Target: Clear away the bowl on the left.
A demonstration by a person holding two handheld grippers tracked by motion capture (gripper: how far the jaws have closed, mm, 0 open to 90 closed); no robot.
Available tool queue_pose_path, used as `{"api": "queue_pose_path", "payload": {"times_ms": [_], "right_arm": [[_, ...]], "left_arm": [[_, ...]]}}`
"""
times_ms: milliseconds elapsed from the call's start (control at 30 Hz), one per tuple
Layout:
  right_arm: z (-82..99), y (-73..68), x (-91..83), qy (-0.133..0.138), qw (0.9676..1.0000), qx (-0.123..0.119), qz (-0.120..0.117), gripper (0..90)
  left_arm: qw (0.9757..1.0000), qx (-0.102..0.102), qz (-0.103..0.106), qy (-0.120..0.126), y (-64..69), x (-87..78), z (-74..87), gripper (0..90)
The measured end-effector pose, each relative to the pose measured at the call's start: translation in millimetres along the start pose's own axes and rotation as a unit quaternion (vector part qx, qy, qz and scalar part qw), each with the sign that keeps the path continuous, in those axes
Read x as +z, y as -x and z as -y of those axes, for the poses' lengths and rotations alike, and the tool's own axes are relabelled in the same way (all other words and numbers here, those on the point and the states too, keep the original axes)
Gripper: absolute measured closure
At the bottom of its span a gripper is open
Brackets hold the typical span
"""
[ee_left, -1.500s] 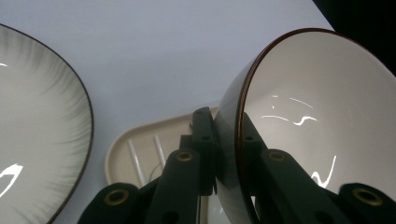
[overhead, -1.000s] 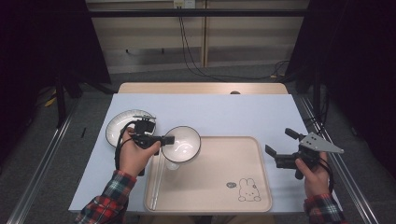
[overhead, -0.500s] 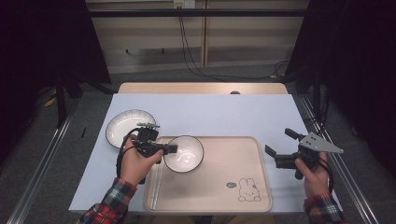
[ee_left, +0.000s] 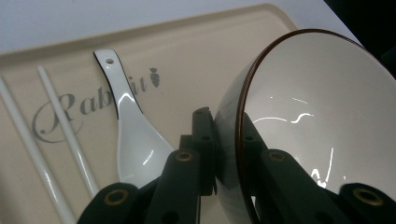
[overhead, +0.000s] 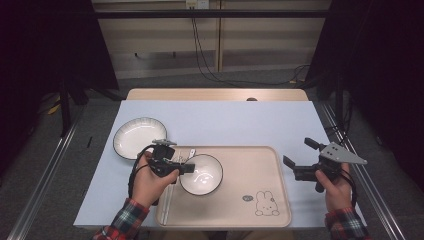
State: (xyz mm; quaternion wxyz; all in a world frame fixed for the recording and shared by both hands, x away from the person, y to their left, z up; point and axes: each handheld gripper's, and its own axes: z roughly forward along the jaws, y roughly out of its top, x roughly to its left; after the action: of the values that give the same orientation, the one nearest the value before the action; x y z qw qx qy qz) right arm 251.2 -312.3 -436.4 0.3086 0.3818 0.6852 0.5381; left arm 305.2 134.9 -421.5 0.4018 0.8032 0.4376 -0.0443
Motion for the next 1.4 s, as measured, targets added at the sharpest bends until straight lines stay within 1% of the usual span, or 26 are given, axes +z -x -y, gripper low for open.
{"api": "queue_pose_path", "payload": {"times_ms": [33, 100, 133, 167, 200, 233, 367, 400, 533, 633, 700, 800, 833, 933, 967, 1067, 1167, 1200, 1400], "right_arm": [[0.0, 0.1, 0.0, 0.0, 1.0, 0.0, 0.0, 0.0], [-0.1, 0.2, -0.2, 0.0, 1.0, 0.0, 0.0, 0.0], [-0.1, 0.3, -0.3, 0.0, 1.0, -0.001, 0.001, 0.0], [-0.2, 0.9, -0.6, -0.002, 1.0, -0.001, -0.005, 0.0], [-0.2, 1.0, -0.8, -0.002, 1.0, 0.0, -0.006, 0.0], [-0.3, 0.6, -0.8, -0.001, 1.0, 0.001, 0.002, 0.0], [-0.1, 0.8, -0.5, -0.001, 1.0, 0.0, -0.004, 0.0], [0.0, 0.3, -0.3, -0.001, 1.0, 0.001, 0.0, 0.0], [-0.1, 0.1, -0.3, -0.001, 1.0, 0.0, 0.001, 0.0], [0.1, 0.0, 0.2, -0.001, 1.0, 0.0, 0.0, 0.0], [-0.1, -0.3, -0.1, -0.001, 1.0, -0.001, 0.0, 0.0], [-0.1, -0.2, 0.0, -0.001, 1.0, -0.001, 0.0, 0.0], [0.0, -0.2, 0.1, -0.001, 1.0, 0.0, -0.001, 0.0], [0.0, -0.3, 0.1, -0.001, 1.0, -0.001, -0.001, 0.0], [0.0, -0.3, 0.1, -0.002, 1.0, -0.001, -0.001, 0.0], [0.1, -0.1, 0.1, -0.001, 1.0, -0.001, 0.0, 0.0], [-0.1, -0.1, -0.2, -0.002, 1.0, -0.001, 0.001, 0.0], [0.0, -0.3, 0.2, -0.002, 1.0, -0.002, 0.0, 0.0], [0.1, -0.6, 0.6, -0.003, 1.0, -0.004, 0.0, 0.0]], "left_arm": [[1.0, 0.003, -0.001, -0.005, 0.1, 0.1, 0.7, 82.7], [1.0, 0.0, 0.002, -0.005, 0.6, 2.0, 2.9, 82.6], [1.0, 0.003, 0.001, -0.009, -0.4, 2.2, 3.8, 82.7], [1.0, 0.0, 0.002, -0.009, 0.0, 3.2, 5.2, 82.6], [0.9999, 0.0, 0.003, -0.012, -0.1, 3.8, 6.5, 82.7], [0.9999, 0.002, 0.002, -0.015, -0.7, 4.5, 7.6, 82.6], [0.9998, -0.001, 0.006, -0.018, 0.1, 6.9, 12.8, 82.5], [0.9998, -0.001, 0.007, -0.021, -0.1, 7.4, 14.2, 82.6], [0.9996, -0.004, 0.01, -0.025, 0.5, 8.3, 17.7, 82.5], [0.9996, -0.003, 0.01, -0.025, 0.8, 9.1, 19.5, 82.6], [0.9994, -0.001, 0.011, -0.032, 1.1, 10.0, 22.0, 82.5], [0.9993, -0.005, 0.013, -0.034, 2.0, 11.6, 24.8, 82.5], [0.9993, -0.001, 0.011, -0.036, 1.7, 11.9, 25.7, 82.5], [0.9992, -0.003, 0.013, -0.038, 1.4, 12.9, 28.7, 82.5], [0.9991, -0.006, 0.015, -0.04, 1.2, 13.4, 29.7, 82.5], [0.999, -0.004, 0.011, -0.044, -0.4, 14.5, 32.6, 82.5], [0.999, -0.007, 0.011, -0.043, -1.2, 15.1, 34.8, 82.3], [0.999, -0.005, 0.009, -0.042, -1.9, 15.1, 35.7, 82.3], [0.9991, -0.005, 0.016, -0.04, -1.5, 15.1, 36.0, 81.3]]}}
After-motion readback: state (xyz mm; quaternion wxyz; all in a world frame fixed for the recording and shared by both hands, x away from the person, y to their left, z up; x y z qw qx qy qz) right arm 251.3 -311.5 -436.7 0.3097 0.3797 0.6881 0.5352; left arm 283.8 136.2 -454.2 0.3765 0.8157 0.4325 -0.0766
